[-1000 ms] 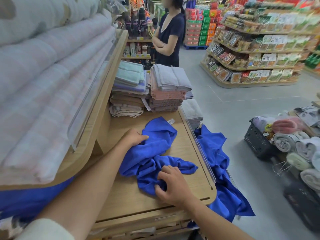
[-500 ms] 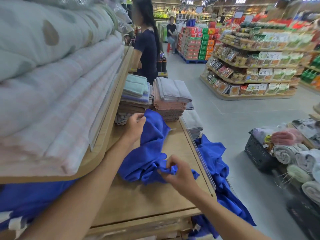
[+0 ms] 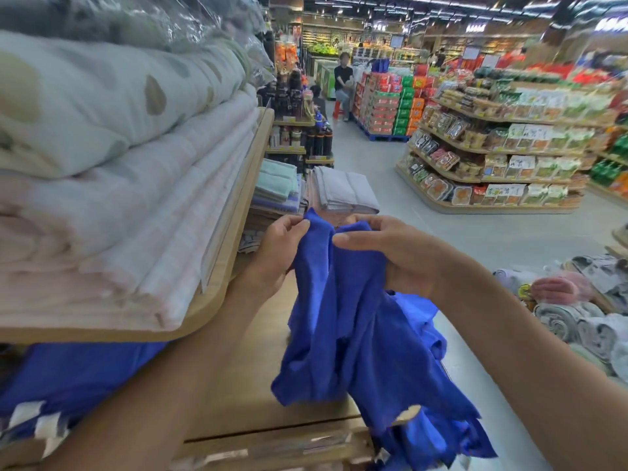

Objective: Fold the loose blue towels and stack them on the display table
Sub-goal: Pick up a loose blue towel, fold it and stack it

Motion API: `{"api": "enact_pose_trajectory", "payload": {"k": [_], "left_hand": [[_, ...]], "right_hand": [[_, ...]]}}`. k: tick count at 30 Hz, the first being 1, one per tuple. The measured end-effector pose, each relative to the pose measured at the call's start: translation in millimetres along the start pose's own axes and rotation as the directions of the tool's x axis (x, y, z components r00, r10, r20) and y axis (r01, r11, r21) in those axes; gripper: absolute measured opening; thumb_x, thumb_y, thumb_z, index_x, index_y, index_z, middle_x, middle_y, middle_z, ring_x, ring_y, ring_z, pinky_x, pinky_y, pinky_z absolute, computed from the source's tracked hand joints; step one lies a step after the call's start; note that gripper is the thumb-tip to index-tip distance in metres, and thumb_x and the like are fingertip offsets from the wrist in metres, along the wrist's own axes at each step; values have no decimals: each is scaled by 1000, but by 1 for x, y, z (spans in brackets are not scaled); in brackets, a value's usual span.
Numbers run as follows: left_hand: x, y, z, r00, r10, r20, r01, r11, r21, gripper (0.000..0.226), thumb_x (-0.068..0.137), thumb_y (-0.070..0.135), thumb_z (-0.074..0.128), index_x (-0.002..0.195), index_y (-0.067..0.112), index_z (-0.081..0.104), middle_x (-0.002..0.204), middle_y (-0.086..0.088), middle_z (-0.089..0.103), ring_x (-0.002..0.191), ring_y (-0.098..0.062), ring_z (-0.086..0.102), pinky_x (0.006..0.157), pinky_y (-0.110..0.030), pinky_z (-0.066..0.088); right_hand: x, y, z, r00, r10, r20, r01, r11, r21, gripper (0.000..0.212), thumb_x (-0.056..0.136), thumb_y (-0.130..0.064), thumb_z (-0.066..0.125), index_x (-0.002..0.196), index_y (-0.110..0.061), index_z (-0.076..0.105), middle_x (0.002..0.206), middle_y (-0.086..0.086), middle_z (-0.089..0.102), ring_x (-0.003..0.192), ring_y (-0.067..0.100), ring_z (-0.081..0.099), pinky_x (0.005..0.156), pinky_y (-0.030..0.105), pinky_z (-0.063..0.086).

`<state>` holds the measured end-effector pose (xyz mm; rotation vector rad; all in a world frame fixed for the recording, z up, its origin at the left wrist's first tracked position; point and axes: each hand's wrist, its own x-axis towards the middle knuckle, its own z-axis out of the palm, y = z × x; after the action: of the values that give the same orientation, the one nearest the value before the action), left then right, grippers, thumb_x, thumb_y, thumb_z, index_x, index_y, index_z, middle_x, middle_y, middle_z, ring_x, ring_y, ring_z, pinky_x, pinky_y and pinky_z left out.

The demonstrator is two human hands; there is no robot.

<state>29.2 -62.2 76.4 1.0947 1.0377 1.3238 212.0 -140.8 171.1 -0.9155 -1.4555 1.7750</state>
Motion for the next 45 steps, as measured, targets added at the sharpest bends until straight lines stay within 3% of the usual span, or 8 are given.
{"api": "enact_pose_trajectory", "payload": {"k": [9, 12, 15, 18, 27, 34, 40, 45], "left_hand": [[31, -25, -27, 861, -272, -430, 123, 932, -342, 31, 101, -4, 35, 97, 12, 62, 87, -11, 62, 70, -22, 59, 50, -32, 56], [29, -37, -45, 796, -311, -519, 175, 939, -295, 35, 100, -6, 34, 94, 12, 63, 87, -10, 62, 69, -22, 60, 43, -27, 55], [28, -47, -56, 780, -334, -529, 226, 939, -260, 42, 103, -3, 29, 134, 6, 55, 119, -17, 61, 98, -25, 58, 84, -41, 53], [28, -52, -68, 753, -357, -553, 224, 929, -295, 45, 107, -1, 27, 150, 1, 39, 151, -18, 48, 127, -29, 56, 107, -40, 45], [24, -79, -83, 622, -440, -648, 140, 876, -461, 42, 111, 11, 30, 151, 6, 37, 154, -10, 45, 141, -24, 46, 91, -21, 53], [34, -77, -49, 729, -411, -548, 258, 906, -336, 27, 105, 10, 32, 113, 22, 55, 115, -1, 63, 117, -18, 60, 95, -30, 50], [32, -11, 10, 952, -104, -287, 65, 988, -140, 20, 102, 17, 48, 85, 23, 59, 59, 7, 64, 60, -10, 65, 58, -25, 52], [-3, 50, 60, 988, 145, -43, -146, 989, 0, 15, 94, 29, 66, 82, 25, 73, 78, 3, 72, 71, -12, 68, 60, -25, 56]], "right_hand": [[-24, -22, -30, 945, 34, 324, -160, 915, 370, 27, 68, -21, 66, 92, -9, 61, 84, 8, 53, 74, 24, 48, 69, 35, 45], [-21, -25, -63, 997, -4, -71, 12, 994, 109, 9, 82, -13, 70, 86, -16, 77, 81, 4, 71, 68, 16, 66, 62, 26, 56], [-10, -4, -121, 886, -140, -442, 85, 986, -144, 17, 100, -7, 60, 101, -13, 76, 94, 9, 73, 80, 13, 67, 72, 24, 55], [-18, 29, -208, 738, -75, -671, 146, 988, 50, 25, 103, -7, 55, 128, -9, 62, 110, 14, 65, 91, 20, 63, 88, 33, 52], [-104, 101, -348, 368, 141, -919, 188, 957, 222, 15, 102, -6, 58, 111, -17, 62, 114, 14, 63, 85, 22, 64, 78, 38, 57], [-94, 71, -292, 619, 84, -781, 233, 930, 285, 17, 102, -10, 59, 119, -14, 58, 106, 12, 66, 87, 20, 67, 67, 32, 56], [-94, -14, -163, 953, -57, -298, 139, 956, 260, 22, 82, -15, 71, 99, -26, 80, 88, -1, 77, 72, 12, 73, 61, 26, 59], [-86, -54, -84, 917, -398, 5, 387, 895, 220, 23, 92, -12, 60, 92, -28, 77, 80, -5, 72, 68, 8, 69, 61, 21, 57]]}}
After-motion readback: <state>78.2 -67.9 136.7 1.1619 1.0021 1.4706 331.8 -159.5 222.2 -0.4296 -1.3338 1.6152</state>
